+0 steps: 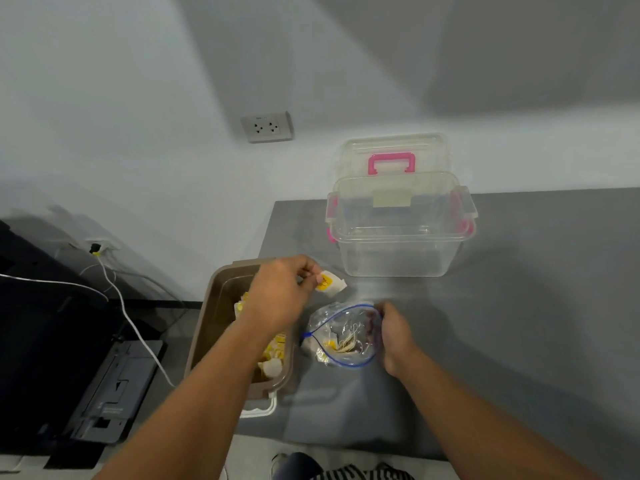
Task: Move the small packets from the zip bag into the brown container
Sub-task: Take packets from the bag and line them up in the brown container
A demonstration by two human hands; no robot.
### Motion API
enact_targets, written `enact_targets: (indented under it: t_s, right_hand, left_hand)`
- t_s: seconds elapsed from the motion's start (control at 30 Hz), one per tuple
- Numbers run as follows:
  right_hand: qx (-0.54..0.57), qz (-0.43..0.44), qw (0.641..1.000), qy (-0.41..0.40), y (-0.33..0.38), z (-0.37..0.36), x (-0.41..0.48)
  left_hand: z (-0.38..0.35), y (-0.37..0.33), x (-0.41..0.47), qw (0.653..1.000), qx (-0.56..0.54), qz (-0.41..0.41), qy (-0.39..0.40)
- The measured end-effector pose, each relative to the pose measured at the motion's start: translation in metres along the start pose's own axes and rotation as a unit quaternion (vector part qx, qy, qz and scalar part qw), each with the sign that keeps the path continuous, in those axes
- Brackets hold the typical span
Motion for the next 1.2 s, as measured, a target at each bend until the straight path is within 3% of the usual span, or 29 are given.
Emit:
enact_targets:
  t_s: [0.17, 0.4, 0.6, 0.73, 0.87, 1.0, 1.2]
  right_hand:
    - [-0.104, 0.062, 0.992, 0.018, -0.008, -0.002, 0.007]
    - [-0.061, 0.07, 0.996, 0.014, -0.017, -0.001, 0.008]
    - [-0.063, 0.052, 0.996, 0.03, -0.023, 0.002, 0.008]
    - [-0.069, 0.051, 0.996, 0.032, -0.025, 0.003, 0.011]
    - [-0.071, 0.058, 0.995, 0.029, -0.026, 0.002, 0.012]
    - [-0.078, 0.064, 0.995, 0.027, -0.027, 0.003, 0.012]
    - [-0.092, 0.076, 0.993, 0.028, -0.029, 0.004, 0.014]
  left_hand:
    - [0.045, 0.019, 0.003, 0.998, 0.063, -0.003, -0.019]
    - [0.07, 0.048, -0.002, 0.972, 0.232, 0.008, 0.037]
    - [0.045, 0.08, 0.002, 0.863, 0.466, -0.033, 0.193]
    - [0.028, 0.103, 0.004, 0.812, 0.533, -0.031, 0.237]
    - [0.018, 0.112, 0.005, 0.799, 0.556, -0.055, 0.222]
    - [0.007, 0.117, 0.002, 0.753, 0.62, -0.137, 0.176]
    - [0.003, 0.119, 0.014, 0.768, 0.618, -0.102, 0.134]
Point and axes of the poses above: each hand's wrist, its own x-axis towards the middle knuckle, its own z-axis out of the back of the hand, y = z × x, the point moved 4 cm from there along x, towards the middle knuckle, and after that the axes turned 15 degrees about z, right-handed, at the moved point
